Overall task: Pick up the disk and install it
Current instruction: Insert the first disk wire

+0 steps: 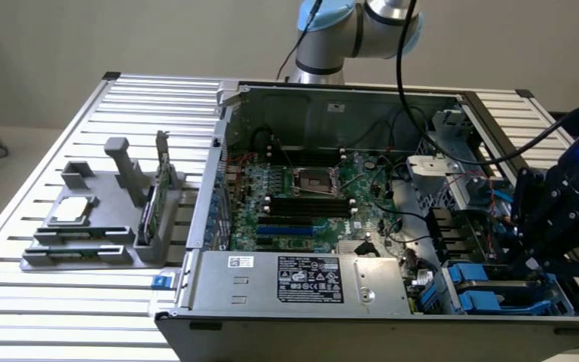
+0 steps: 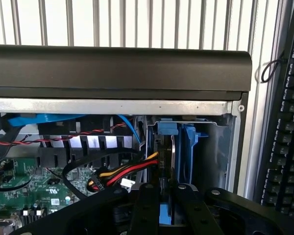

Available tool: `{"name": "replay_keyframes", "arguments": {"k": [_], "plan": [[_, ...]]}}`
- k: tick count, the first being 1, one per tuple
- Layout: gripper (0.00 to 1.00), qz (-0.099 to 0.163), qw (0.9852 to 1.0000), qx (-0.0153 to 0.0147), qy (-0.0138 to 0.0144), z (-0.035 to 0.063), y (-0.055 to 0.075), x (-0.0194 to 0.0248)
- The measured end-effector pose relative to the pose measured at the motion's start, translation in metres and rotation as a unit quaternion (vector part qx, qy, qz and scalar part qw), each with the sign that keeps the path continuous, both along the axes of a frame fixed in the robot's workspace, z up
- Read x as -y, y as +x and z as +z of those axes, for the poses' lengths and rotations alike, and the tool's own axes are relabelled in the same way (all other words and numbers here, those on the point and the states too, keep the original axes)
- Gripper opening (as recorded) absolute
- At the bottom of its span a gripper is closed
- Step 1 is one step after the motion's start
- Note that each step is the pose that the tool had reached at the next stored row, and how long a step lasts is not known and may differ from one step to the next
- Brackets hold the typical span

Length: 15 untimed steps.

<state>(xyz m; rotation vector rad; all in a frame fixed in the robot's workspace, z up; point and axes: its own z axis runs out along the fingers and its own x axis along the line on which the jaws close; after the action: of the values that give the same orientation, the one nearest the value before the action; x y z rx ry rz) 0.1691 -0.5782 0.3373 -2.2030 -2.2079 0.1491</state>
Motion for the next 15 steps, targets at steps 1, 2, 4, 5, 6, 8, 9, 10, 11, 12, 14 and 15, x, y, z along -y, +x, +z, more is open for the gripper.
{"name": "replay_keyframes", "arguments": {"k": [1,2,4,5,6,8,9,10,11,12,14,15], "plan": [[0.16,0.0,1.0,0.0,0.0,0.0,0.0,-0.0003],[0.16,0.0,1.0,-0.0001,0.0001,-0.0001,0.0,-0.0005],[0.16,0.0,1.0,-0.0001,0.0001,-0.0001,0.0,-0.0006],[0.16,0.0,1.0,-0.0001,0.0001,-0.0002,0.0,-0.0006],[0.16,0.0,1.0,-0.0001,0.0001,-0.0001,0.0,-0.0006],[0.16,0.0,1.0,-0.0001,0.0001,-0.0002,0.0,-0.0006],[0.16,0.0,1.0,-0.0002,0.0001,-0.0003,-0.0001,-0.0006],[0.16,0.0,1.0,-0.0002,0.0,-0.0003,0.0,-0.0006],[0.16,0.0,1.0,-0.0001,0.0,-0.0004,0.0,-0.0007],[0.16,0.0,1.0,-0.0001,0.0001,-0.0006,0.0,-0.0006],[0.16,0.0,1.0,-0.0002,0.0,-0.0009,0.0,-0.0006],[0.16,0.0,1.0,-0.0001,-0.0001,-0.0011,0.0,-0.0006]]}}
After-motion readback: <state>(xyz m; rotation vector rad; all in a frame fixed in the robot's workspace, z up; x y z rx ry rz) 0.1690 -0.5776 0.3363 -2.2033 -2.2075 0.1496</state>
